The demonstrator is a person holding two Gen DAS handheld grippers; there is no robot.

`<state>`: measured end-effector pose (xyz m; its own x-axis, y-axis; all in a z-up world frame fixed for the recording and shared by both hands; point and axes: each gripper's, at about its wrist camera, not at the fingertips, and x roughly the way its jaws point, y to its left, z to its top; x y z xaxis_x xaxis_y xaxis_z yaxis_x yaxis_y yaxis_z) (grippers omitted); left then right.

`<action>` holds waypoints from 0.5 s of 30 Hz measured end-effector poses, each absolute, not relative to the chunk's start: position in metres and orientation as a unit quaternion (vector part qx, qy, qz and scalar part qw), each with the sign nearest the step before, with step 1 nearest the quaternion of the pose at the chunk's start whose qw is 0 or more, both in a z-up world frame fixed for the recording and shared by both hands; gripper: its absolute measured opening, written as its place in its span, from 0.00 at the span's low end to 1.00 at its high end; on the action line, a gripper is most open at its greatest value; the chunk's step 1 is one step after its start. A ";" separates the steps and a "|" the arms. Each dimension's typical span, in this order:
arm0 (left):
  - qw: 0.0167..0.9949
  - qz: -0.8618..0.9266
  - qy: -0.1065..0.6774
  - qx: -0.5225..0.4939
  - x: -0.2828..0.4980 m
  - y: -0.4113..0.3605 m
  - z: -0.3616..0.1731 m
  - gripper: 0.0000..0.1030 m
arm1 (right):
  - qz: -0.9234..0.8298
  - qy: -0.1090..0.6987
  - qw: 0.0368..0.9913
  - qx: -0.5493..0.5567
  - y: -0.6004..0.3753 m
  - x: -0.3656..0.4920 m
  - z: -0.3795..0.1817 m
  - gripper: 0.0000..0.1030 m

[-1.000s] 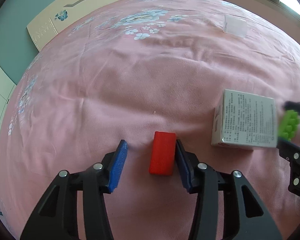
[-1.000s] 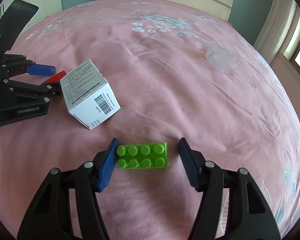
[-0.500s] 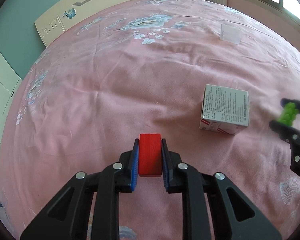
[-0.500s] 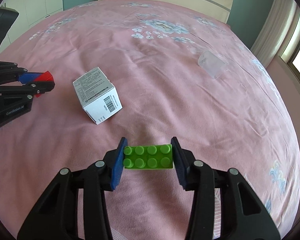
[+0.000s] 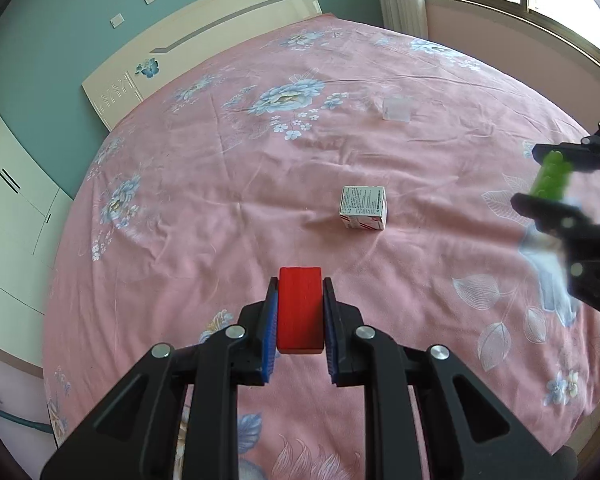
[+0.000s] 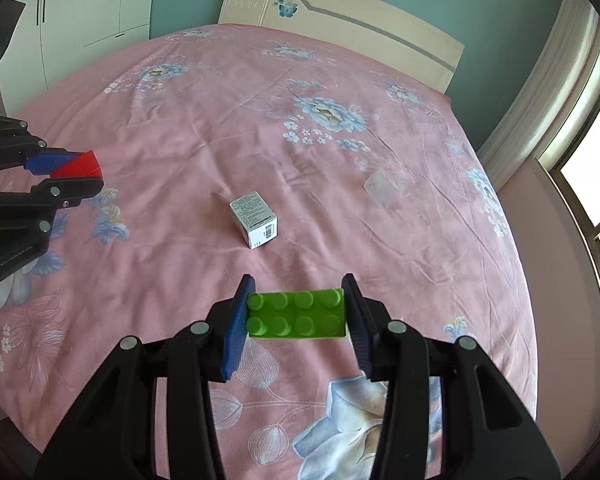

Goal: Collect trash
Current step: 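Carry the red block and green Lego brick in both grippers over the bin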

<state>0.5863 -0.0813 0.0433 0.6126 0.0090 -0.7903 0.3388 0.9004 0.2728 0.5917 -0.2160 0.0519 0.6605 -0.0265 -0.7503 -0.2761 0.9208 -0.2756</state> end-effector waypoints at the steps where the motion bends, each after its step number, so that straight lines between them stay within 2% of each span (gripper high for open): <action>1: 0.877 -0.094 0.424 0.204 0.575 -0.081 0.055 0.22 | 0.069 0.399 0.894 -0.189 -0.214 0.580 0.066 0.44; 7: 0.891 -0.083 0.398 0.204 0.510 -0.073 0.121 0.22 | 0.074 0.366 0.909 -0.185 -0.207 0.510 0.139 0.44; 15: 0.900 -0.061 0.378 0.207 0.433 -0.061 0.177 0.22 | 0.080 0.325 0.920 -0.203 -0.197 0.420 0.198 0.44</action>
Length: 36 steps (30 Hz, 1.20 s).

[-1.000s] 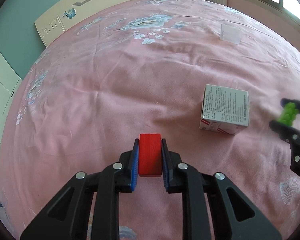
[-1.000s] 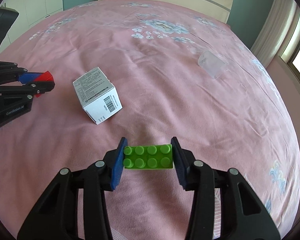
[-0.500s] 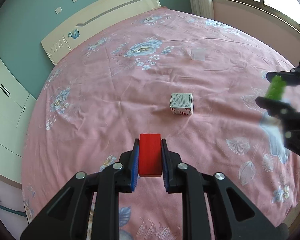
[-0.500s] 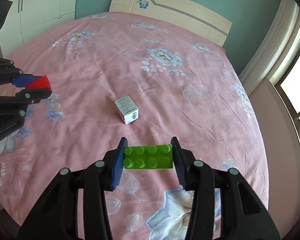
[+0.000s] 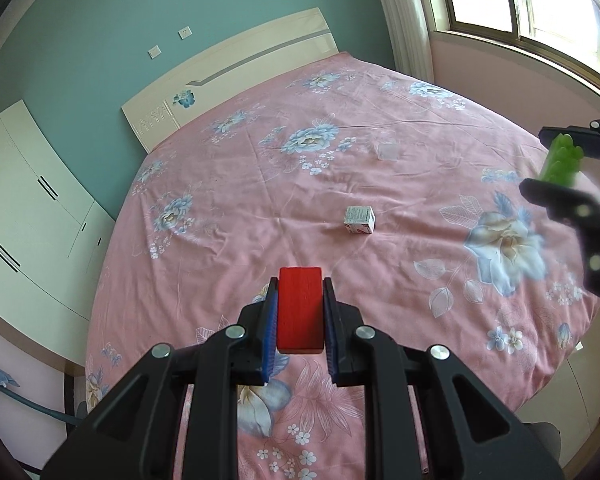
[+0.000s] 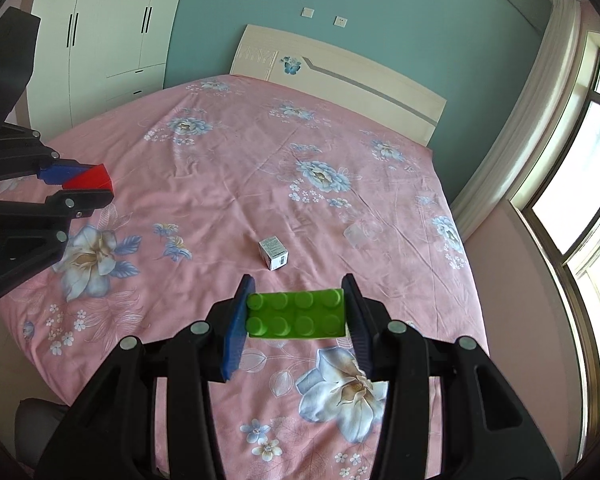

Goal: Collect trash
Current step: 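Carry the red block and green Lego brick in both grippers over the bin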

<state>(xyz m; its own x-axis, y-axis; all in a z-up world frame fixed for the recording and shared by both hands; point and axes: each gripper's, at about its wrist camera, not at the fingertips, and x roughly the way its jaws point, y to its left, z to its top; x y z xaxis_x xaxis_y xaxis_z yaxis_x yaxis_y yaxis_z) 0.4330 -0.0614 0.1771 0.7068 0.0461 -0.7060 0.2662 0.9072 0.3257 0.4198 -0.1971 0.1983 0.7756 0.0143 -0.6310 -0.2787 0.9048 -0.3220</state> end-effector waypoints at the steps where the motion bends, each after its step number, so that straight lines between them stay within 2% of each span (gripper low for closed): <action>1: 0.901 -0.061 0.375 0.209 0.424 -0.061 0.183 0.22 | 0.080 0.320 0.921 -0.206 -0.197 0.411 0.204 0.44; 9: 0.906 -0.047 0.351 0.232 0.362 -0.061 0.205 0.22 | 0.082 0.292 0.929 -0.210 -0.201 0.341 0.243 0.44; 14: 0.910 -0.051 0.337 0.237 0.321 -0.055 0.207 0.22 | 0.084 0.285 0.929 -0.220 -0.202 0.301 0.249 0.44; 25: 0.902 -0.075 0.353 0.236 0.256 -0.035 0.184 0.22 | 0.103 0.299 0.917 -0.244 -0.202 0.234 0.234 0.44; 36: 0.888 -0.130 0.371 0.239 0.199 -0.035 0.141 0.22 | 0.143 0.319 0.901 -0.256 -0.200 0.177 0.194 0.44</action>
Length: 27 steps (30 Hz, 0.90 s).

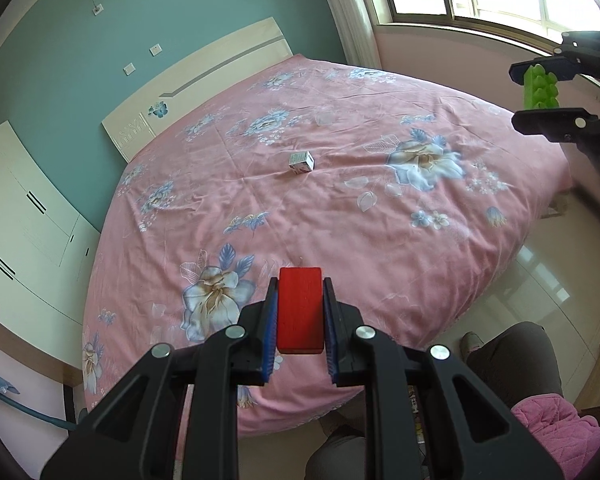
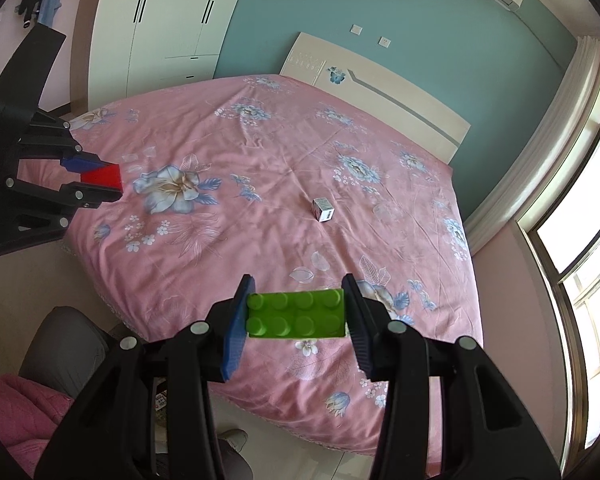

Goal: Collect trash
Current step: 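Carry the red block and green Lego brick in both grippers over the bin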

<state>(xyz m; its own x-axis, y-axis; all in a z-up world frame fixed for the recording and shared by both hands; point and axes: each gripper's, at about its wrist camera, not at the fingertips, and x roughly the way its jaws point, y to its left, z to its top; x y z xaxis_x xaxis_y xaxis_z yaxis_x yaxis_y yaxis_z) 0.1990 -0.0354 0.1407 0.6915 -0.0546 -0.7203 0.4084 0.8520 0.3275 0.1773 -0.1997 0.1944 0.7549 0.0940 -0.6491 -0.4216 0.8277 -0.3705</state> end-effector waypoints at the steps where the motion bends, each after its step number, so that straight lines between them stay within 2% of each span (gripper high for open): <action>1: 0.885 -0.137 0.374 0.240 0.194 -0.036 0.136 0.22 | 0.148 0.323 0.899 -0.257 -0.199 0.172 0.189 0.44; 16: 0.859 -0.193 0.418 0.224 0.144 -0.020 0.078 0.22 | 0.206 0.360 0.875 -0.252 -0.197 0.113 0.121 0.44; 27: 0.833 -0.218 0.461 0.214 0.117 -0.018 0.014 0.22 | 0.237 0.394 0.856 -0.234 -0.196 0.090 0.063 0.44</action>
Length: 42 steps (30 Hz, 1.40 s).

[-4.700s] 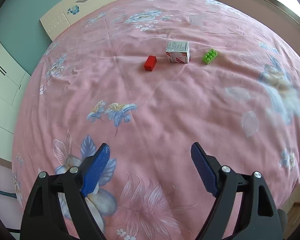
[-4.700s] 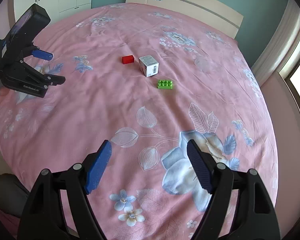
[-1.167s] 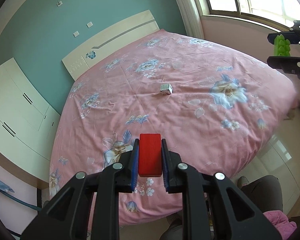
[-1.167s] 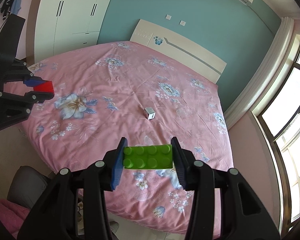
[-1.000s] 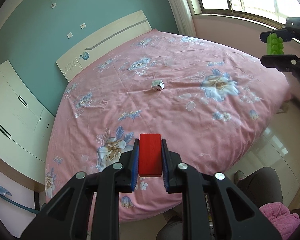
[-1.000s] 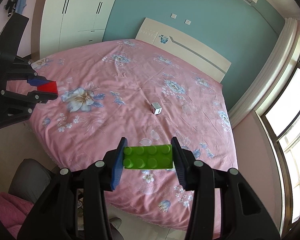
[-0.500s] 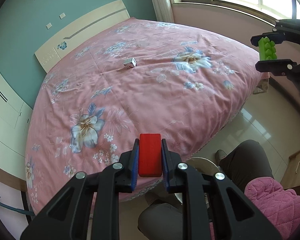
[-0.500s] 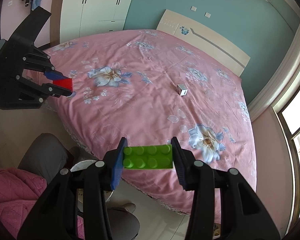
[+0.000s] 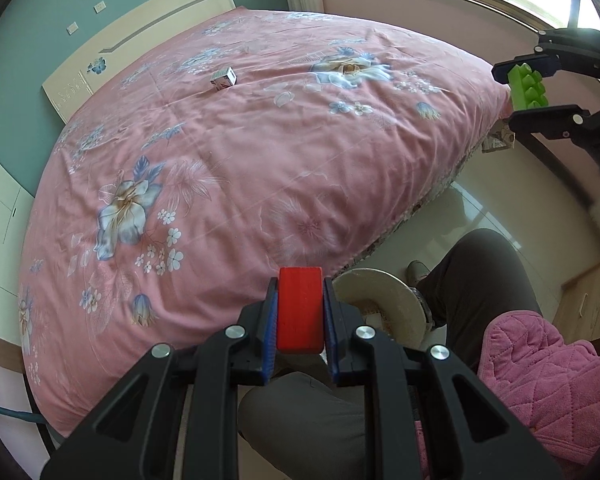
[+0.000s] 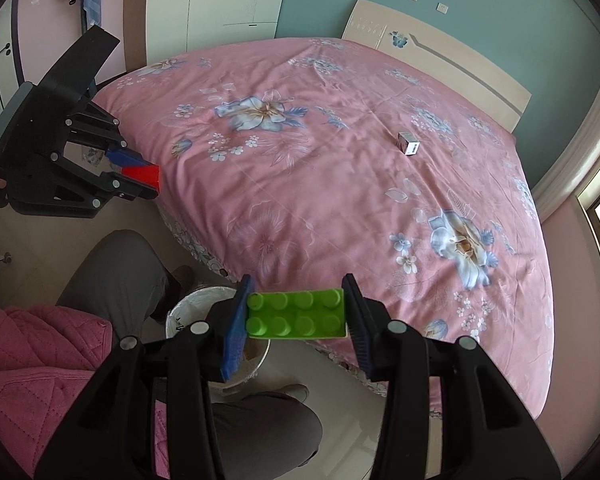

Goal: Collect trash
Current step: 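Carry the red block and green Lego brick in both grippers over the bin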

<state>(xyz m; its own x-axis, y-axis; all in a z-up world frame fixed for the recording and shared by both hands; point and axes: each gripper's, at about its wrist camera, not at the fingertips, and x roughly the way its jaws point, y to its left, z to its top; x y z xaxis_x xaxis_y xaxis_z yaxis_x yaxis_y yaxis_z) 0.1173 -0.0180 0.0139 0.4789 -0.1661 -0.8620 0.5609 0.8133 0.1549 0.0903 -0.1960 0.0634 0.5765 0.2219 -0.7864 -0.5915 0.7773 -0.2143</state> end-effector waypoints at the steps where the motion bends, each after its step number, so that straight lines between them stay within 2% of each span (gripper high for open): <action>1: 0.830 -0.221 0.466 0.211 0.116 -0.018 0.007 0.22 | 0.241 0.400 0.854 -0.231 -0.196 0.089 0.057 0.44; 17: 0.781 -0.257 0.546 0.160 0.104 -0.024 -0.099 0.22 | 0.258 0.491 0.818 -0.154 -0.206 0.082 -0.059 0.44; 25: 0.751 -0.259 0.594 0.129 0.109 -0.022 -0.154 0.22 | 0.269 0.546 0.779 -0.151 -0.197 0.088 -0.122 0.44; 42: 0.715 -0.250 0.647 0.084 0.130 -0.029 -0.243 0.22 | 0.265 0.631 0.724 -0.086 -0.177 0.119 -0.233 0.44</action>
